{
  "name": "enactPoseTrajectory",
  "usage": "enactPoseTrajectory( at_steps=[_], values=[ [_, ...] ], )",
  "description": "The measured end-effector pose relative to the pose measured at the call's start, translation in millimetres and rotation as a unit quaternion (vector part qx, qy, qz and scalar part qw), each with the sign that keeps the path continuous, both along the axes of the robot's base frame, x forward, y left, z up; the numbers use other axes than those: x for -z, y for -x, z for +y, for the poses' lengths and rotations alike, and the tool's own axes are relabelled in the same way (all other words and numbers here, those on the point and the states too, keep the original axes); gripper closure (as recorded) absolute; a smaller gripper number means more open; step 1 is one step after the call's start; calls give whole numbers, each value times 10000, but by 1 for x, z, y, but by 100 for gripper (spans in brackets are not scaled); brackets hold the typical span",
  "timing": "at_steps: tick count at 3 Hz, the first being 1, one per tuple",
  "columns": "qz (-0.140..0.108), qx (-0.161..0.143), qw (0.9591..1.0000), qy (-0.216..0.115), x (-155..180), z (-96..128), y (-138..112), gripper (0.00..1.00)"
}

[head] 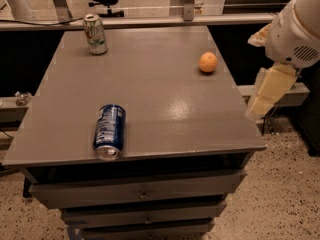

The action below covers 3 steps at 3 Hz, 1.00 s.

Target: Move orange near 7up can

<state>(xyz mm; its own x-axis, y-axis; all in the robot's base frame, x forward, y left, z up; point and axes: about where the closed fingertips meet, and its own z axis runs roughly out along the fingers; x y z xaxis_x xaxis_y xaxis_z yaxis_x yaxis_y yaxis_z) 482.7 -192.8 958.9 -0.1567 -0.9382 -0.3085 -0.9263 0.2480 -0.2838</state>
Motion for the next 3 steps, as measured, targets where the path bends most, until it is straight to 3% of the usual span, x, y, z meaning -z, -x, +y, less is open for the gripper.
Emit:
enactPoseTrajectory(
  at_steps=[2,3],
  values=[
    [-616,208,9961,-604,28,4,-94,0],
    [-745,481,9898,-1117,36,4,-141,0]
  ],
)
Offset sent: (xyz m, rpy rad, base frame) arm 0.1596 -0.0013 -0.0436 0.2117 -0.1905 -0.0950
